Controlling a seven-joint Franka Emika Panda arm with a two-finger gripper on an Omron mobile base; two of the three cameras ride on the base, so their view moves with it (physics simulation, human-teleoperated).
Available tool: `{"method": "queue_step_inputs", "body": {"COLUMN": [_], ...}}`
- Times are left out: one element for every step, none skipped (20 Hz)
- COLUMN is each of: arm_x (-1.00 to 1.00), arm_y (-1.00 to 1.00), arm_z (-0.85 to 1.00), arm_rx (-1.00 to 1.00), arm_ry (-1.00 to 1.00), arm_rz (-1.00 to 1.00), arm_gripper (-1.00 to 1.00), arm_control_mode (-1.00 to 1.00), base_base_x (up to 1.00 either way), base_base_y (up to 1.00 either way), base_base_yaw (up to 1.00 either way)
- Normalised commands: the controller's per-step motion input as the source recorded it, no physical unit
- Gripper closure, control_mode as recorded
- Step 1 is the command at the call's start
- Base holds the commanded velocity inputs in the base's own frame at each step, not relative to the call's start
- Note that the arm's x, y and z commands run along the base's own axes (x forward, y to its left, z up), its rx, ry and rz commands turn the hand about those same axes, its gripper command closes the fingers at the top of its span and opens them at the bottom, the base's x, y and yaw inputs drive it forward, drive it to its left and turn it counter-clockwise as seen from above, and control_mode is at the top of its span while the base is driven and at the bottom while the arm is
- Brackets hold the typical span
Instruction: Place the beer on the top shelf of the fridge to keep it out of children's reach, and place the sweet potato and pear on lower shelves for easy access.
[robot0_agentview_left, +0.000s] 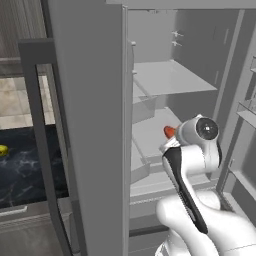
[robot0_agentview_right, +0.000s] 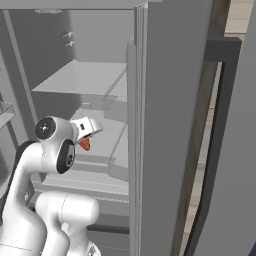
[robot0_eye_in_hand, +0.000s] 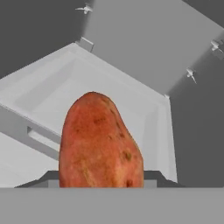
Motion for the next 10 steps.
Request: {"method": "queue_step_inputs", "body": {"arm_x": [0.46, 0.46, 0.46, 0.47, 0.48, 0.47, 0.48, 0.48, 0.49, 0.48], "arm_y": [-0.09, -0.09, -0.09, -0.09, -0.04, -0.01, 0.00, 0.00, 0.00, 0.00], "arm_z": [-0.34, -0.28, -0.26, -0.24, -0.21, -0.19, -0.19, -0.19, -0.19, -0.20], "arm_rx": [0.00, 0.00, 0.00, 0.00, 0.00, 0.00, 0.00, 0.00, 0.00, 0.00], "arm_ry": [-0.02, 0.00, 0.00, 0.00, 0.00, 0.00, 0.00, 0.00, 0.00, 0.00], "arm_rz": [0.00, 0.00, 0.00, 0.00, 0.00, 0.00, 0.00, 0.00, 0.00, 0.00], "arm_gripper": [1.00, 1.00, 1.00, 1.00, 1.00, 1.00, 1.00, 1.00, 1.00, 1.00], "arm_control_mode": [-1.00, -1.00, -1.00, -1.00, -1.00, -1.00, -1.00, -1.00, -1.00, -1.00], "base_base_x": [0.00, 0.00, 0.00, 0.00, 0.00, 0.00, 0.00, 0.00, 0.00, 0.00], "base_base_y": [0.00, 0.00, 0.00, 0.00, 0.00, 0.00, 0.00, 0.00, 0.00, 0.00], "base_base_yaw": [0.00, 0.00, 0.00, 0.00, 0.00, 0.00, 0.00, 0.00, 0.00, 0.00]}}
